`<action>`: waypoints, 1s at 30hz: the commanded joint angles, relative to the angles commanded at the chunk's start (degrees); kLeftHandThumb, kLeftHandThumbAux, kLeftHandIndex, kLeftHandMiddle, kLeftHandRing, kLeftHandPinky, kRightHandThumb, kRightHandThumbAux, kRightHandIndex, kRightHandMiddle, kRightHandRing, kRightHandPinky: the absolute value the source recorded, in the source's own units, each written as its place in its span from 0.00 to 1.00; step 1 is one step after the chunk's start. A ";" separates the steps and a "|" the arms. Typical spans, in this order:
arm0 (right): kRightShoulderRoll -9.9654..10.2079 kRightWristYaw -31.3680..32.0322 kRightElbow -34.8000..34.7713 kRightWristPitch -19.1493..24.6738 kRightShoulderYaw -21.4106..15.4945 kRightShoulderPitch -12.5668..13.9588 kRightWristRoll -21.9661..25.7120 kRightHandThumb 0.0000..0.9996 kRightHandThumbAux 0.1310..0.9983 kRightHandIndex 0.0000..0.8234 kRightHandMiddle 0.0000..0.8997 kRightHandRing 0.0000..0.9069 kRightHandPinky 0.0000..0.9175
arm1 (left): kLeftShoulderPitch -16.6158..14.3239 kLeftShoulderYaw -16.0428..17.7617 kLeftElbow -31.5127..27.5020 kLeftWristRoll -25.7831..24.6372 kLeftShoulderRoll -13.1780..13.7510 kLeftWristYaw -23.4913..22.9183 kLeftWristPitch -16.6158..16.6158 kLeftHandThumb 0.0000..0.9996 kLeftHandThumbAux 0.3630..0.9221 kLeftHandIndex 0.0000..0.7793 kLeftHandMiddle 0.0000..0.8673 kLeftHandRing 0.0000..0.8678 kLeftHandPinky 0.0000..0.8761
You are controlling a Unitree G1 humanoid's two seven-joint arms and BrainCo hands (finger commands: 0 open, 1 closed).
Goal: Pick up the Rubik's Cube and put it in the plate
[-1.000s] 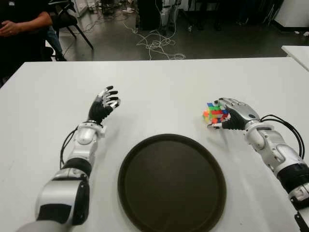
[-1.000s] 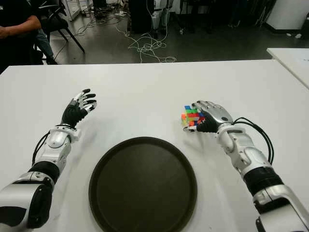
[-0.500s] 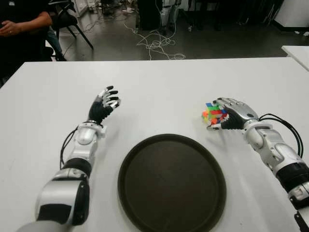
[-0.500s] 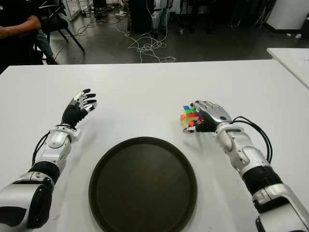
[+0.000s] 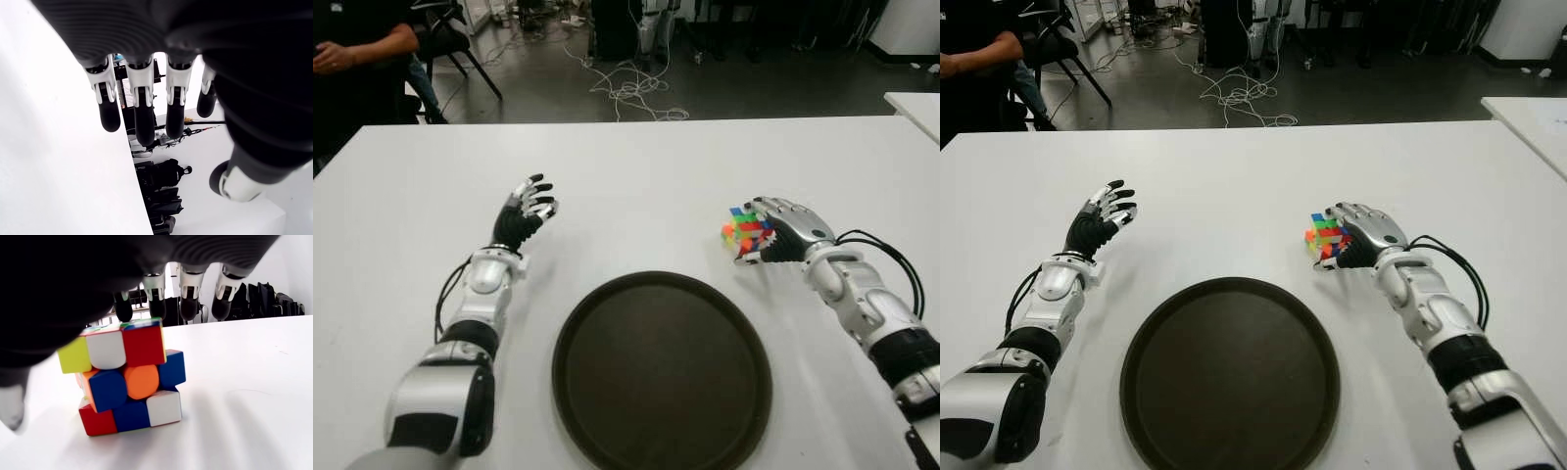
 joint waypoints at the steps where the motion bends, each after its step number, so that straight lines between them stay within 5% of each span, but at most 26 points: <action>1: 0.27 -0.72 0.63 -0.06 -0.18 -0.14 0.17 0.06 0.52 0.04 0.07 0.14 0.24 | 0.02 -0.01 -0.01 0.01 0.00 0.03 -0.09 0.17 0.58 0.15 0.24 0.24 0.24; 15: 2.86 -6.88 6.07 -0.51 -0.97 -1.82 1.25 0.00 0.63 0.08 0.14 0.23 0.31 | -0.10 0.17 0.09 -0.26 -0.02 -0.31 0.23 0.19 0.63 0.14 0.23 0.23 0.24; 30: 4.67 -9.45 6.91 1.23 -1.45 -2.08 2.14 0.00 0.65 0.12 0.16 0.21 0.26 | -0.08 0.19 0.09 -0.35 -0.11 -0.51 0.12 0.19 0.62 0.14 0.23 0.23 0.22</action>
